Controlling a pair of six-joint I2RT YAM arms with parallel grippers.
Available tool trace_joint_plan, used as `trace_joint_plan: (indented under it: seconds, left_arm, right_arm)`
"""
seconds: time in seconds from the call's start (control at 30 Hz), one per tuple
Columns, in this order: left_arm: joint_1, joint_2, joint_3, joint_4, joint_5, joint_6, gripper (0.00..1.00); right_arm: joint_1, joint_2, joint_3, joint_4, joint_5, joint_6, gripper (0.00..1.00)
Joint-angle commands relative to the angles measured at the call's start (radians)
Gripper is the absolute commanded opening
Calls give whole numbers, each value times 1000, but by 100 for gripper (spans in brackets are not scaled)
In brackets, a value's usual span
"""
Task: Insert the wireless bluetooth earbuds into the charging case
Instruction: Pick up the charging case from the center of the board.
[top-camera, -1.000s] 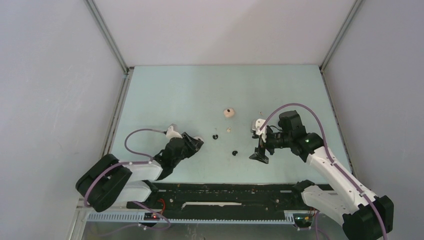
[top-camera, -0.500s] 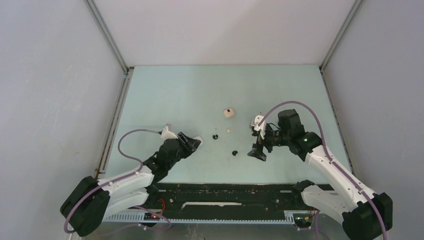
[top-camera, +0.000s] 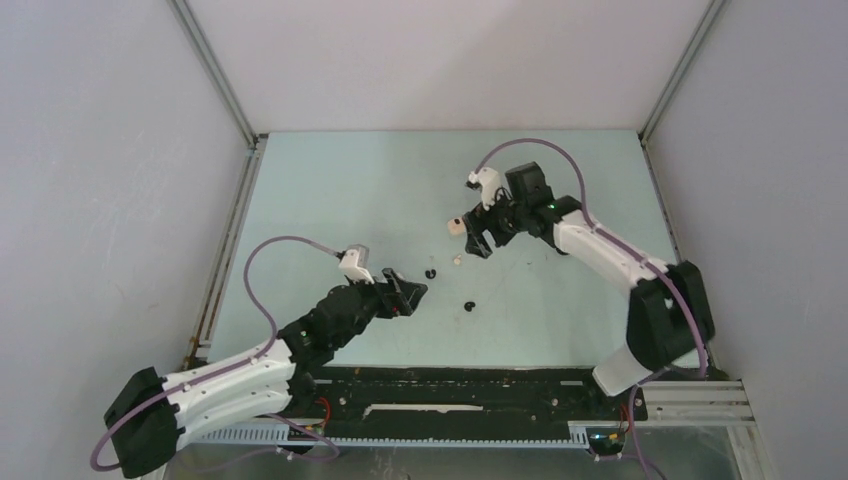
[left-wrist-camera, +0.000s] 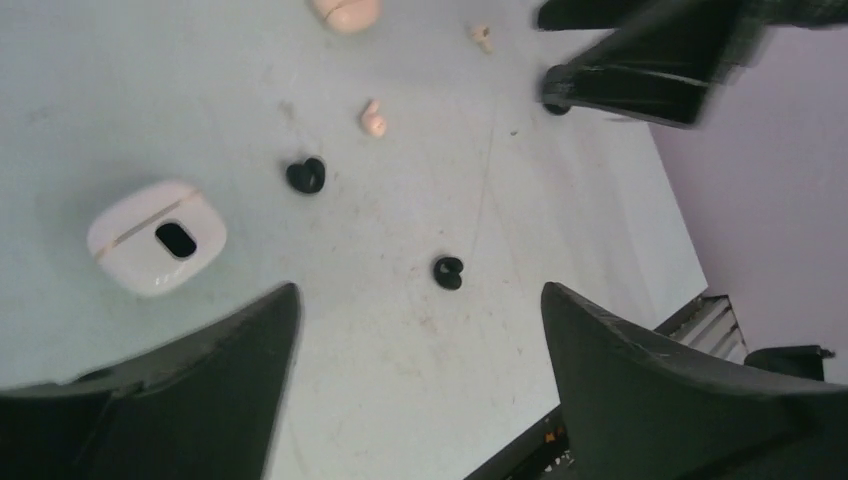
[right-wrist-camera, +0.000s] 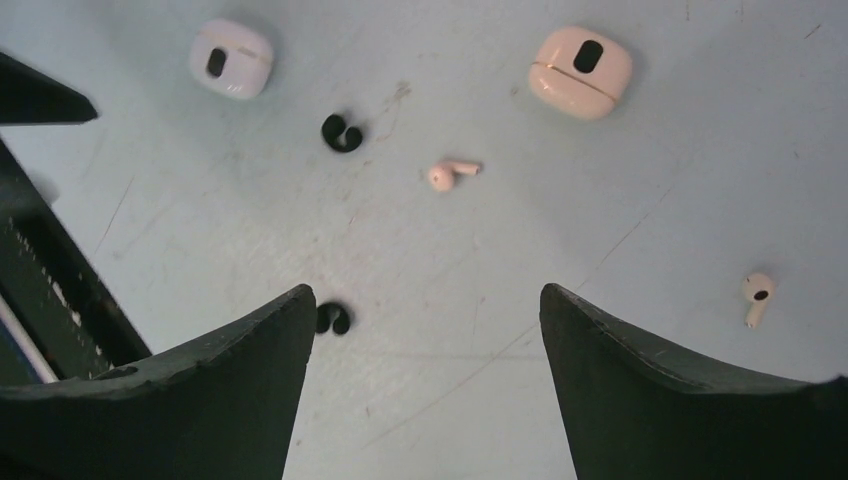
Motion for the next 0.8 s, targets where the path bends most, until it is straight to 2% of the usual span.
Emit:
trace_joint_plan:
  seconds: [0.0, 0.2, 0.3, 0.43, 0.67, 0.77]
  left_arm:
    - [-22, -81, 14, 24, 24, 115, 99]
    - [-23, -173, 25, -125, 103, 141, 100]
    - [-25, -193, 19, -133, 116, 155, 100]
    - [-44, -188, 32, -123, 144, 178, 100]
    - [-64, -151, 54, -158, 68, 122, 100]
    - [-68, -122, 56, -142, 108, 148, 100]
  right_arm:
    - [33, 177, 147, 7, 75, 55, 84]
    - [45, 414, 392, -47, 144, 73, 84]
    - [39, 502, 490, -80, 155, 81, 84]
    - [41, 588, 561, -87, 182, 73, 84]
    - [36, 719, 676, -123, 230, 67, 84]
    - [35, 764, 713, -153, 226, 63, 82]
